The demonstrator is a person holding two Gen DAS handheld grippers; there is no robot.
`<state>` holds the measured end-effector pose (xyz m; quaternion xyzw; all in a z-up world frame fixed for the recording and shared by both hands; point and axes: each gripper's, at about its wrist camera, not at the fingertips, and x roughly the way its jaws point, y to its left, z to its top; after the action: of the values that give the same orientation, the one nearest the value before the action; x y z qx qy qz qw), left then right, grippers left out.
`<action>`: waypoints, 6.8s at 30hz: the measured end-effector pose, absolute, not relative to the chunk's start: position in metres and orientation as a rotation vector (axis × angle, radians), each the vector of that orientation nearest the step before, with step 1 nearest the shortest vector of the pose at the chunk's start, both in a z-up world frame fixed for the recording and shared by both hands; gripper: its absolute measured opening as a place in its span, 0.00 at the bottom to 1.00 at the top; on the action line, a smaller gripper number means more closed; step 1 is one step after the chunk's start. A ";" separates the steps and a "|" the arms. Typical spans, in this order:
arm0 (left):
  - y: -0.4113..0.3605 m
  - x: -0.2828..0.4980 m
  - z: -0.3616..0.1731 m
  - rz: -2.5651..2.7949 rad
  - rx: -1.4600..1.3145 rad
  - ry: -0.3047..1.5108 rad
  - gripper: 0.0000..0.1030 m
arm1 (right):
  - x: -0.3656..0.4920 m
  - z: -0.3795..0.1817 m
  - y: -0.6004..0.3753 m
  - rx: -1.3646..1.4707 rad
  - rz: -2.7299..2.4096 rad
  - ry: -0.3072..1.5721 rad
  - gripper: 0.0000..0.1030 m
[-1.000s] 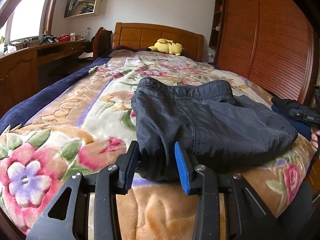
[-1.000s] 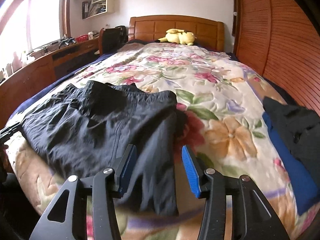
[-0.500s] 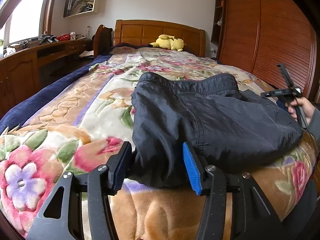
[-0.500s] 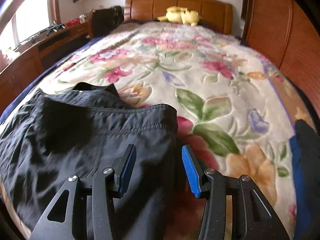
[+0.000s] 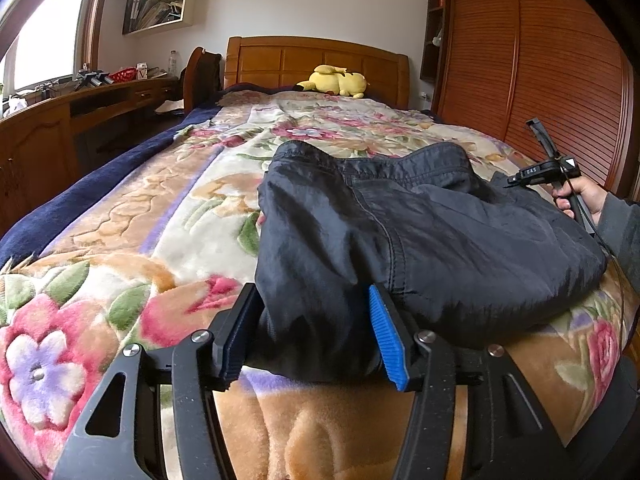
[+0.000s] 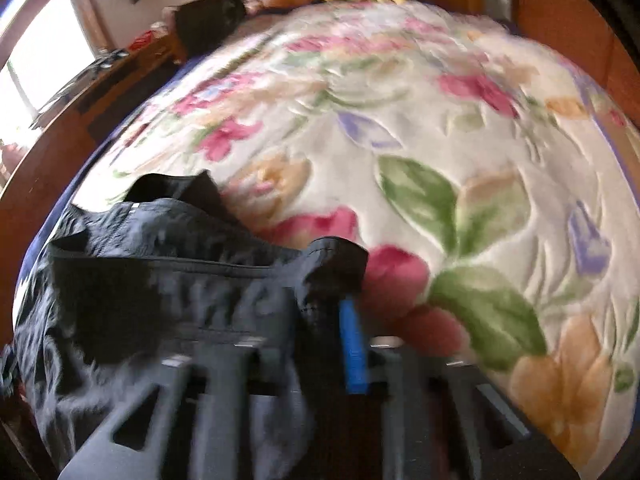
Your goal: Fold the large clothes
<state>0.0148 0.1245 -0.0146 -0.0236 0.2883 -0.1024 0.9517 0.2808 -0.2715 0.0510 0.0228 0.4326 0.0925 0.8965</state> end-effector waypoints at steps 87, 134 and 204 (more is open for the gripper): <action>-0.054 0.039 0.133 -0.448 0.199 0.350 0.05 | -0.027 0.015 -0.230 -0.067 -0.058 0.516 0.65; -0.091 0.067 0.083 -0.511 0.091 0.493 0.65 | 0.016 0.144 -0.283 -0.079 -0.006 0.507 0.65; -0.055 0.064 0.043 -0.534 0.066 0.494 0.77 | 0.001 0.073 -0.292 0.046 -0.103 0.798 0.77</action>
<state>0.0641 -0.0546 0.0431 0.0321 0.2414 -0.2610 0.9341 0.0012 -0.2920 0.0729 0.0223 0.3882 -0.0502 0.9199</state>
